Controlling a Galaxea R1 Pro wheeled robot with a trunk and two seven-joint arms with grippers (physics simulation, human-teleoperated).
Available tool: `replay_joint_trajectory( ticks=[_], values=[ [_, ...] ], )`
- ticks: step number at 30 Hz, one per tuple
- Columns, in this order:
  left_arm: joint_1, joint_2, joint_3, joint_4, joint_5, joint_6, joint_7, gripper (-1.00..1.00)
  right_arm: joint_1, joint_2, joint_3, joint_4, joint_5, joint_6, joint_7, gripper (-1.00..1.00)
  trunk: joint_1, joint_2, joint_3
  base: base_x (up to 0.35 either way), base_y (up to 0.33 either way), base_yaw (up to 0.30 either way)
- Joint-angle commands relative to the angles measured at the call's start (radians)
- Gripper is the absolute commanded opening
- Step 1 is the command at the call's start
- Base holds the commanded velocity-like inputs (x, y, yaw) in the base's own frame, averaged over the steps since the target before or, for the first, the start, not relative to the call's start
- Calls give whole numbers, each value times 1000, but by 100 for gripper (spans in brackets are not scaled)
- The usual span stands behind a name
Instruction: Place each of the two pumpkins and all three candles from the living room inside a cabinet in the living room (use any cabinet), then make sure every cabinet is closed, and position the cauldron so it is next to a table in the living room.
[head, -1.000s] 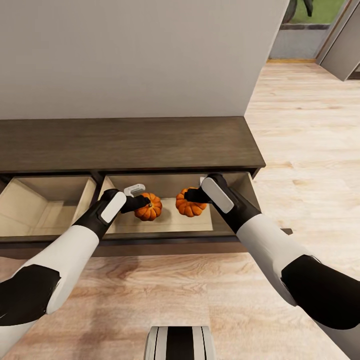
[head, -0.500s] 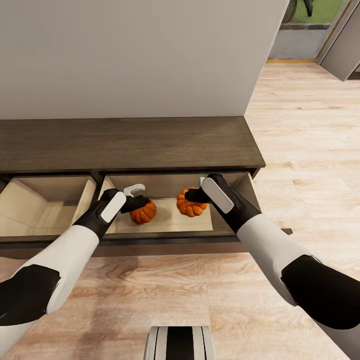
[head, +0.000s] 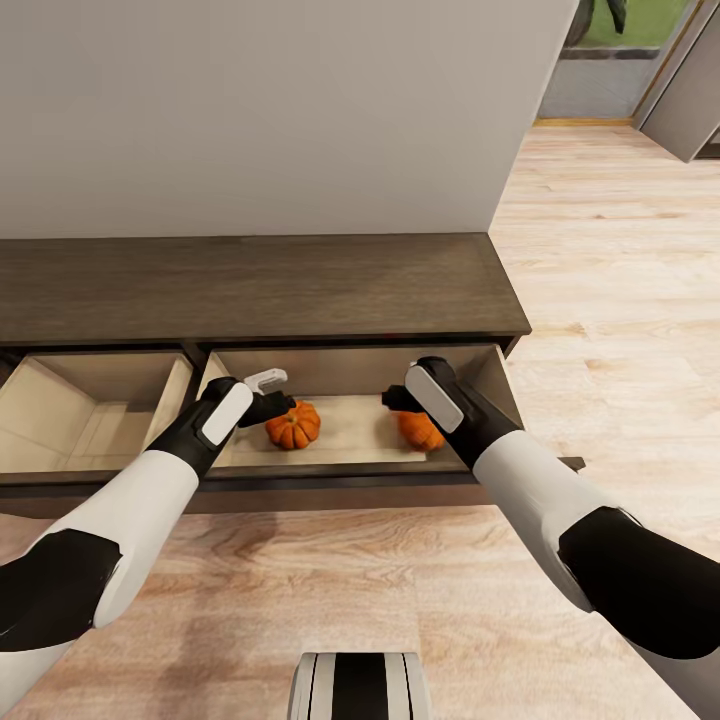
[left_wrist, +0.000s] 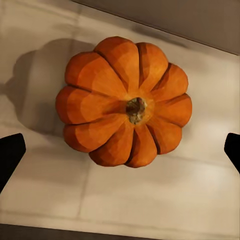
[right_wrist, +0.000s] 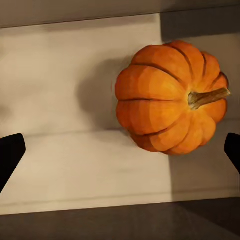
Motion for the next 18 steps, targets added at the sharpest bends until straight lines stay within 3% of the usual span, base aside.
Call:
replay_joint_trajectory(
  ticks=[1,13,18],
  values=[
    [-1,1,-7,-2,10,1,9,100,-1,0,4,-1,-11,0,-10,100,0,0,-1,0,0,0],
    [-1,1,-12,-1,19,22,10,100,-1,-5,-10,0,-24,44,-4,100,-5,2,38,0,0,0],
    [-1,1,-4,1,26,105,14,100,-1,-7,-12,0,-31,120,-8,100,-7,3,57,0,0,0]
  ],
)
